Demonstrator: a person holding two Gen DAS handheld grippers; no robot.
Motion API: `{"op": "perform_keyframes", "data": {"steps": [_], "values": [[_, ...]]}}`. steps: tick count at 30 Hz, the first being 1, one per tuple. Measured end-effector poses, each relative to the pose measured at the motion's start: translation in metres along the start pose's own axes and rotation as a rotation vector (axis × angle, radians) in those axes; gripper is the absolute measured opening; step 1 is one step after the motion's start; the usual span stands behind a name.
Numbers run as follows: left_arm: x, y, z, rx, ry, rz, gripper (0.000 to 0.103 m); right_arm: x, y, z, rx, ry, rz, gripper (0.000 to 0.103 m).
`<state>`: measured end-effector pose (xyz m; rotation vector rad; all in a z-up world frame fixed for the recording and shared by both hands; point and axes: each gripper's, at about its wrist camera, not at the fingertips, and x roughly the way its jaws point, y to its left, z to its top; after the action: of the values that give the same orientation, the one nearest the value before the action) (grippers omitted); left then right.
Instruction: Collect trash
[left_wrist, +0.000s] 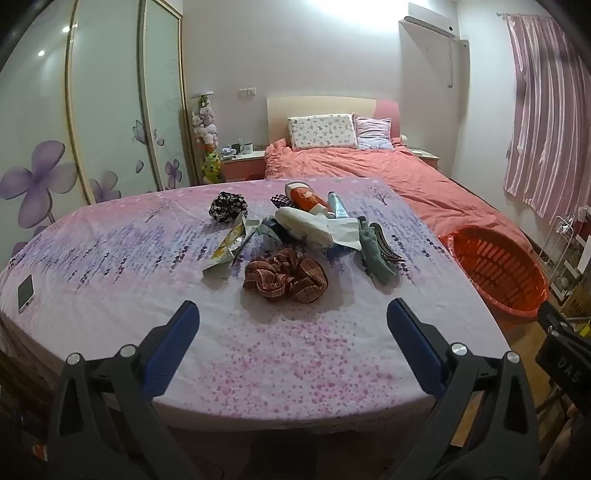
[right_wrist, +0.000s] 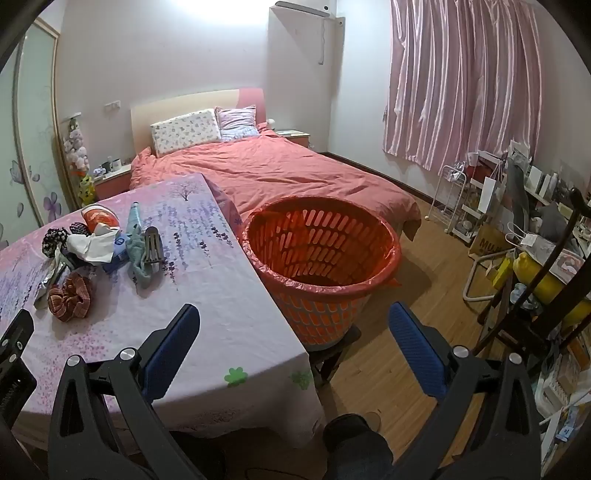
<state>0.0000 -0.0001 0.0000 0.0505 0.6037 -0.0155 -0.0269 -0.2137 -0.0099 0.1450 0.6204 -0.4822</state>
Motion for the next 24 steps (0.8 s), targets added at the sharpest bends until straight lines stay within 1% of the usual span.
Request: {"op": "perform_keyframes", "data": {"steps": [24], "values": [[-0.0002, -0.0002, 0.0000, -0.001, 0.000, 0.002, 0.099, -0.0014, 0.0005, 0.0006, 0.000, -0.008, 0.000, 0.101]]}}
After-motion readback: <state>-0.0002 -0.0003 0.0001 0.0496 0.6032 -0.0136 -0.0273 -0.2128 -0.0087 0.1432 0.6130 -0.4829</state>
